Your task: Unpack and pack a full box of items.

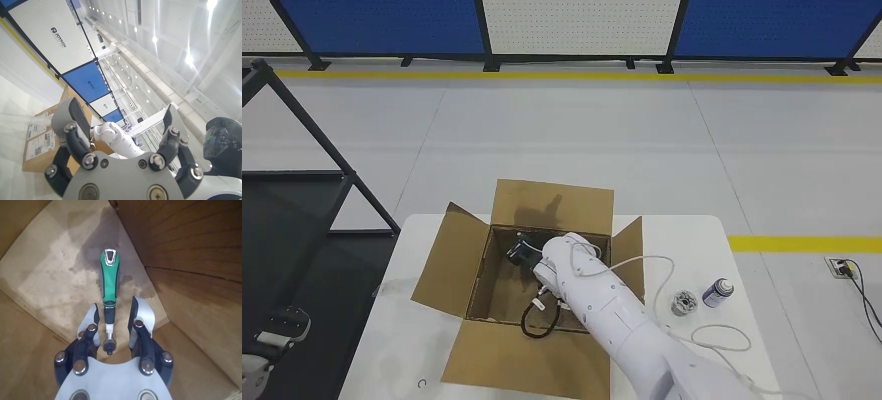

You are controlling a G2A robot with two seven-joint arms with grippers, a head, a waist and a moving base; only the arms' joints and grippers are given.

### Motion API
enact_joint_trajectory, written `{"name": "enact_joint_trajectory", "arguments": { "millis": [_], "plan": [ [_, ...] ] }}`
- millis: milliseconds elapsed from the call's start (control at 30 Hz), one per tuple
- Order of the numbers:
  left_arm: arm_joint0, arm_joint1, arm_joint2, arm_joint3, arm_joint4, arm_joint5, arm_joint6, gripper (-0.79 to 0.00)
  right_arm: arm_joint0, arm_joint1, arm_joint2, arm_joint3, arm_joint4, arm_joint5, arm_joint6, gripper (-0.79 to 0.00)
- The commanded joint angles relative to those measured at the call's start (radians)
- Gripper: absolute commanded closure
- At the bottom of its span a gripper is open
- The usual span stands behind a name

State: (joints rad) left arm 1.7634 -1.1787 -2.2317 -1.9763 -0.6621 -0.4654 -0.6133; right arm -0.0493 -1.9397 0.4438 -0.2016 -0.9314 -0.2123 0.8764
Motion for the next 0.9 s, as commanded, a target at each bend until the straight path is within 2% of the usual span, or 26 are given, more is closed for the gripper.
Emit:
{"name": "enact_joint_trajectory", "arguments": {
  "millis": [0, 33, 67, 200, 233, 567, 867],
  "plan": [
    [0.0, 0.0, 0.0, 0.0, 0.0, 0.0, 0.0, -0.785, 0.005, 0.001, 0.003, -0.006, -0.002, -0.003, -0.001, -0.376],
    [0.0, 0.0, 0.0, 0.0, 0.0, 0.0, 0.0, -0.785, 0.008, 0.002, 0.004, -0.009, -0.004, -0.008, -0.004, -0.385],
    [0.0, 0.0, 0.0, 0.0, 0.0, 0.0, 0.0, -0.785, 0.01, 0.003, 0.006, -0.012, -0.005, -0.013, -0.005, -0.44],
    [0.0, 0.0, 0.0, 0.0, 0.0, 0.0, 0.0, -0.785, 0.019, 0.013, 0.016, -0.023, -0.006, -0.052, -0.022, -0.723],
    [0.0, 0.0, 0.0, 0.0, 0.0, 0.0, 0.0, -0.785, 0.021, 0.016, 0.019, -0.025, -0.006, -0.06, -0.029, -0.773],
    [0.0, 0.0, 0.0, 0.0, 0.0, 0.0, 0.0, -0.785, 0.027, 0.056, 0.053, -0.094, -0.014, -0.103, -0.077, -0.785],
    [0.0, 0.0, 0.0, 0.0, 0.0, 0.0, 0.0, -0.785, 0.014, 0.123, 0.106, -0.228, -0.023, -0.198, -0.071, -0.785]
  ]
}}
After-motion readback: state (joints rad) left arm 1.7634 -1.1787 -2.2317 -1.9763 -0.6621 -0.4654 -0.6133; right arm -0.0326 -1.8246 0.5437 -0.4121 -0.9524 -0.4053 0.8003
